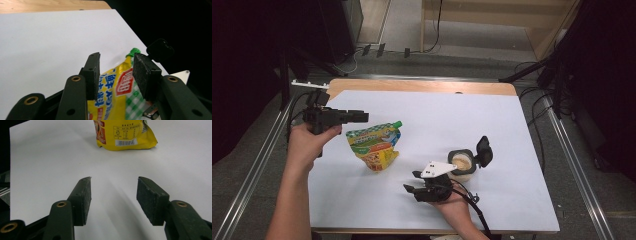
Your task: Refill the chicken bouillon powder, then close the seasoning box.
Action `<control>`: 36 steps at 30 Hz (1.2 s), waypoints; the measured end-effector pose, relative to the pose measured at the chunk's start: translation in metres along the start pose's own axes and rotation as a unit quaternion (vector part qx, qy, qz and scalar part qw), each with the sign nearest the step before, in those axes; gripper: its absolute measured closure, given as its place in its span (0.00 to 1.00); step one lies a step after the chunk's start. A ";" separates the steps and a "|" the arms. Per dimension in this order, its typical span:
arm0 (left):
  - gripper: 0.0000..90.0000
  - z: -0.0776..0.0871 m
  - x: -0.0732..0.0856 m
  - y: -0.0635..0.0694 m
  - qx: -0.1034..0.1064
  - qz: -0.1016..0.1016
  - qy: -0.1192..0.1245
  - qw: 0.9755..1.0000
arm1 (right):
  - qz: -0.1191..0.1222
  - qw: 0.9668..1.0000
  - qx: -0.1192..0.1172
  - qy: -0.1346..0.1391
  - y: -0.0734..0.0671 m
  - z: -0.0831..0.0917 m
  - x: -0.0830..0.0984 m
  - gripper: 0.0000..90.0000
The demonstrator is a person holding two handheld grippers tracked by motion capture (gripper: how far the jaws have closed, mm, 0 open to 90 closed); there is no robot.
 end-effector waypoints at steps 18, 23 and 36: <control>0.58 -0.011 0.005 -0.034 -0.027 0.003 0.007 1.000 | -0.006 1.000 -0.007 -0.001 0.000 0.009 -0.010 0.54; 0.55 -0.014 0.006 -0.040 -0.030 0.003 0.011 0.999 | -0.010 1.000 -0.005 -0.001 0.003 0.017 -0.016 0.54; 0.52 -0.024 0.009 -0.054 -0.049 0.000 0.016 0.999 | -0.015 1.000 -0.008 -0.009 0.012 0.041 -0.026 0.53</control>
Point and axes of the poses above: each handheld gripper's, and its own axes: z roughly backward along the jaws, x roughly out of its underside, y roughly to its right, the point moved 3 cm from there along -z, roughly forward along the jaws, and after that the axes turned 15 degrees about z, right-handed, at the moved point
